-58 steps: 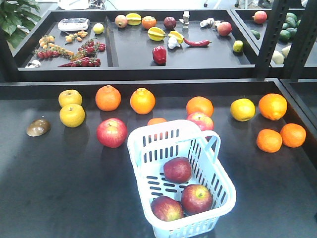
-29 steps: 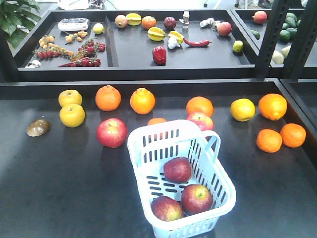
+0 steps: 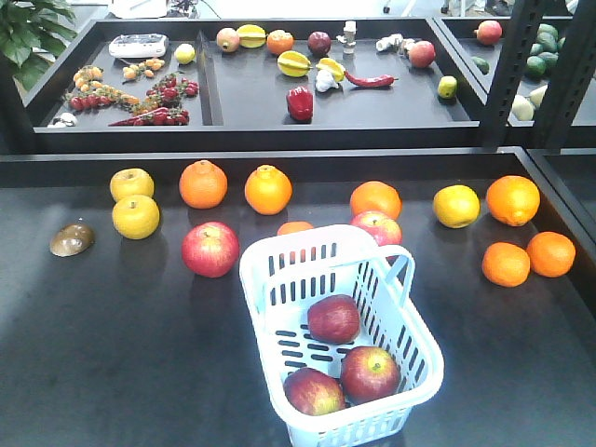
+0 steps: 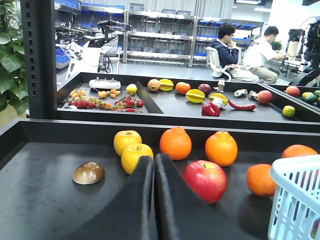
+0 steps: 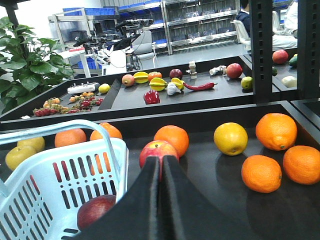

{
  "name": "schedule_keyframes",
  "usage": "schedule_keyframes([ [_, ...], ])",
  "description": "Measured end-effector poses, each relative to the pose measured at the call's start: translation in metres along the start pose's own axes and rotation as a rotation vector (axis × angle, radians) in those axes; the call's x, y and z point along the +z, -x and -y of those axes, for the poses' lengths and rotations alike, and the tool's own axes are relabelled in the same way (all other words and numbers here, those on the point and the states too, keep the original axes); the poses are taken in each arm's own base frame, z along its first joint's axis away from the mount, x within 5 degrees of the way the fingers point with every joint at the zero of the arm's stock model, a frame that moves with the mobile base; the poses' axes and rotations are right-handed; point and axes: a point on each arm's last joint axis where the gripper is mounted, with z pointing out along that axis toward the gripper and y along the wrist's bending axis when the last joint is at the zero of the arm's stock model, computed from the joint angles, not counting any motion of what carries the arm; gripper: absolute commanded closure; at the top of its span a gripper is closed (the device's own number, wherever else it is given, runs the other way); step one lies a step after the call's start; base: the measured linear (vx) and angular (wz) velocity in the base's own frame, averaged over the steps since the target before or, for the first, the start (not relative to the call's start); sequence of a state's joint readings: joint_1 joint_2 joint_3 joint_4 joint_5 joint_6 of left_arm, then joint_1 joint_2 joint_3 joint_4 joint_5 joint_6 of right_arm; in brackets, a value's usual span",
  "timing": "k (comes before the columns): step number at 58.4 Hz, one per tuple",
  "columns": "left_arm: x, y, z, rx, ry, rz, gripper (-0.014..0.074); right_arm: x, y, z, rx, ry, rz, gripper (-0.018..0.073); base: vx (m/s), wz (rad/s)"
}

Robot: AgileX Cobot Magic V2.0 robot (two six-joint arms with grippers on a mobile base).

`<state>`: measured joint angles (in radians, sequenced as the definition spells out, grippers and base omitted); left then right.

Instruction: Pick three apples into basket with both arms

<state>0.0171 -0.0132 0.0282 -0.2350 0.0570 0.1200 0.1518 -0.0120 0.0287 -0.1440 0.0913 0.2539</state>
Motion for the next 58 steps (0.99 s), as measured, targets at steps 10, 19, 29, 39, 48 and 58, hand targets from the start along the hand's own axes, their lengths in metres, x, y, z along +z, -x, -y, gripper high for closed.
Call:
schedule_keyframes([
  [10,0.0000,0.0000,0.0000,0.000,0.000,0.000,0.0602,0.0000,0.0000,0.0000,0.000,0.000,0.000,0.0564,0.00,0.00],
  [19,0.0000,0.0000,0.0000,0.000,0.000,0.000,0.0602,0.0000,0.0000,0.0000,0.000,0.000,0.000,0.0564,0.00,0.00],
  [29,0.0000,0.0000,0.0000,0.000,0.000,0.000,0.0602,0.0000,0.0000,0.0000,0.000,0.000,0.000,0.0564,0.00,0.00],
  [39,0.0000,0.0000,0.0000,0.000,0.000,0.000,0.0602,0.0000,0.0000,0.0000,0.000,0.000,0.000,0.0564,0.00,0.00],
  [48,0.0000,0.0000,0.0000,0.000,0.000,0.000,0.0602,0.0000,0.0000,0.0000,0.000,0.000,0.000,0.0564,0.00,0.00],
  [58,0.0000,0.0000,0.0000,0.000,0.000,0.000,0.0602,0.0000,0.0000,0.0000,0.000,0.000,0.000,0.0564,0.00,0.00],
])
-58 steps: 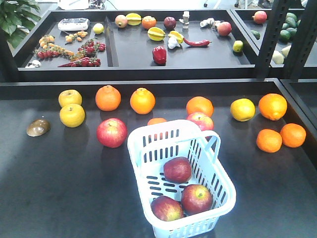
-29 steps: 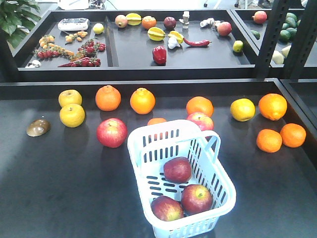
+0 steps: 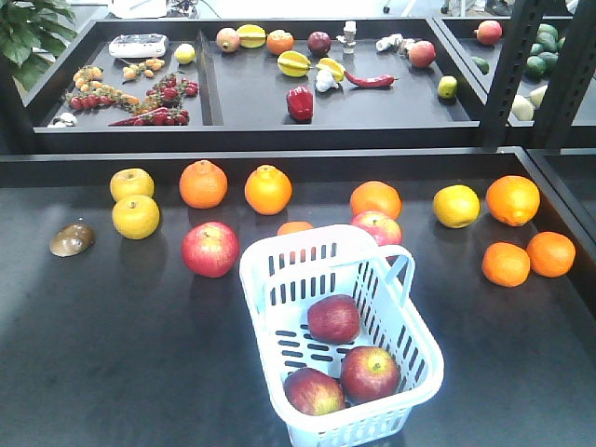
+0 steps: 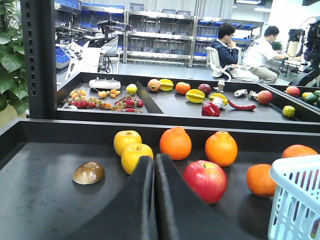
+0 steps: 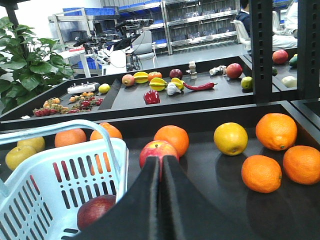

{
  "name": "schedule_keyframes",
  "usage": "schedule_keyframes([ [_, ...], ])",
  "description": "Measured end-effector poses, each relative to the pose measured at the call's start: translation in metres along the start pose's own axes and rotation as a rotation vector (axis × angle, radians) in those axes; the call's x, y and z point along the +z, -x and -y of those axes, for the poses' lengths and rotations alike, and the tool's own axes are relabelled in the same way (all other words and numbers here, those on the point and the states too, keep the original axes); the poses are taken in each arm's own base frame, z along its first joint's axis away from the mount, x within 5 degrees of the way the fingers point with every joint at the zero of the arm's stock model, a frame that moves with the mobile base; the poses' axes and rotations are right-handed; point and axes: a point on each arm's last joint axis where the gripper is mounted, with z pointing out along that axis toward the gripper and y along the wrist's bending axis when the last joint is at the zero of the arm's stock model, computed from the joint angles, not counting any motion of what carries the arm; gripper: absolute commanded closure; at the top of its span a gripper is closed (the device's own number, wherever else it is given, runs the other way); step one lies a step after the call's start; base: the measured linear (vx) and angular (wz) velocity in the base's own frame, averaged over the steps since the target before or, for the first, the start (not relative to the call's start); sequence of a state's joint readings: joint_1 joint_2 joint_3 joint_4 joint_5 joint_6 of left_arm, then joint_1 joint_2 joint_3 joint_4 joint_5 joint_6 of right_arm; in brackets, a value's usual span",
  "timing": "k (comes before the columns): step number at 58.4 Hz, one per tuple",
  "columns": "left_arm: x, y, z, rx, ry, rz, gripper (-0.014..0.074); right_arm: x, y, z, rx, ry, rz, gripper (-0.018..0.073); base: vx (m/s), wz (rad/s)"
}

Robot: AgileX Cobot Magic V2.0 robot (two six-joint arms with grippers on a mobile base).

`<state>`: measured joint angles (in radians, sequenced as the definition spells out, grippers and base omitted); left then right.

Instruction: Pick three apples into basket with both arms

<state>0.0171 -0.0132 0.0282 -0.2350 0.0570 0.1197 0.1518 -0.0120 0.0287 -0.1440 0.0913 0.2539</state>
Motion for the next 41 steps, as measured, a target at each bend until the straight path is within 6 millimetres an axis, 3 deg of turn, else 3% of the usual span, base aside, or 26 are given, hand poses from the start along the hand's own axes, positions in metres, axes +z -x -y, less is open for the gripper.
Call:
schedule_keyframes([
  [41,0.0000,0.0000,0.0000,0.000,0.000,0.000,0.0602,0.0000,0.0000,0.0000,0.000,0.000,0.000,0.0564,0.00,0.00],
])
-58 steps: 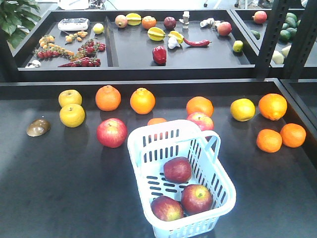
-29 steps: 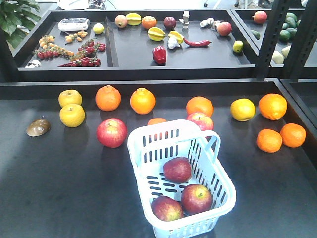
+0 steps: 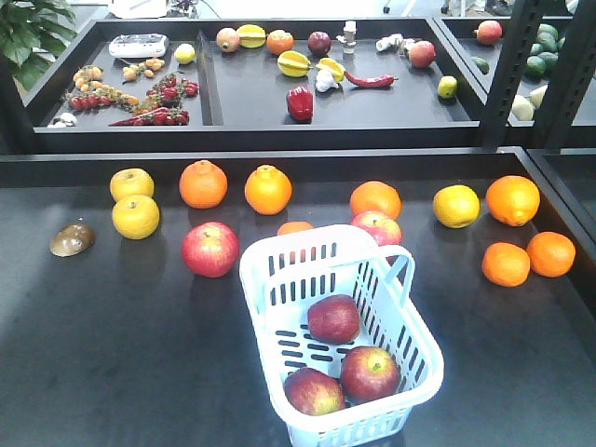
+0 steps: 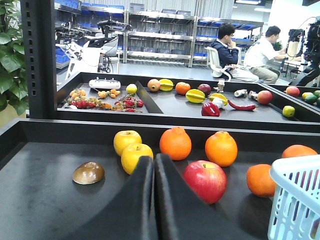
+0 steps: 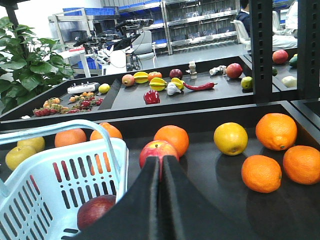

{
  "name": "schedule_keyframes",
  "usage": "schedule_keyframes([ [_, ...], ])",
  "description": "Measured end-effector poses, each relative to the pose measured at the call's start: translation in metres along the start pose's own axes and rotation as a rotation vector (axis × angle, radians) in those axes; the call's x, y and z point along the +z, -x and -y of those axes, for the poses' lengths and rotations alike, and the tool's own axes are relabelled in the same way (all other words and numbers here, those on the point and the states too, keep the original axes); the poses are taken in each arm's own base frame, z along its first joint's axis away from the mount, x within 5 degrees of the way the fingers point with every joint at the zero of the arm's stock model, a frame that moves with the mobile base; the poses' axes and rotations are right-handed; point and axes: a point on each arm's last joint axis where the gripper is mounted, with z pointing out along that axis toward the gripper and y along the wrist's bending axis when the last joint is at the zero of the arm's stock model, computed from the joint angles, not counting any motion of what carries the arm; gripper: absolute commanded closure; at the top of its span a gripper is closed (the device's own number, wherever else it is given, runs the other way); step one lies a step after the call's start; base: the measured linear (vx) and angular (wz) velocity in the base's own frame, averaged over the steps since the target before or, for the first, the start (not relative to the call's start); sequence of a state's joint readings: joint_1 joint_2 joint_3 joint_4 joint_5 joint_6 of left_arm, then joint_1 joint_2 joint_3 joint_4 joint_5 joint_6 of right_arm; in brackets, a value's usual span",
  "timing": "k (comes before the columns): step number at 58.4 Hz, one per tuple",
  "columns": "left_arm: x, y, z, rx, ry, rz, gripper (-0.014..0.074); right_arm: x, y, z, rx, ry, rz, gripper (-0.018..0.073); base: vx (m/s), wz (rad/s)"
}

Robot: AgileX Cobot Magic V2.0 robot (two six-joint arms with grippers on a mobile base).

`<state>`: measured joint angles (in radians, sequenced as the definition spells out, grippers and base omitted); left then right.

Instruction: Pick three apples into basket with both arms

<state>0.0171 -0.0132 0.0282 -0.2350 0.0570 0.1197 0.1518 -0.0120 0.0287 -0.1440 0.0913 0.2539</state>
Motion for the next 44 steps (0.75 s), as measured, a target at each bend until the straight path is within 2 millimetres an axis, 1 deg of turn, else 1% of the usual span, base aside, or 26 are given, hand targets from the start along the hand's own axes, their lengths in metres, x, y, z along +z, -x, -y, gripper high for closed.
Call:
schedule_keyframes([
  [44,0.0000,0.0000,0.0000,0.000,0.000,0.000,0.0602,0.0000,0.0000,0.0000,0.000,0.000,0.000,0.0564,0.00,0.00],
])
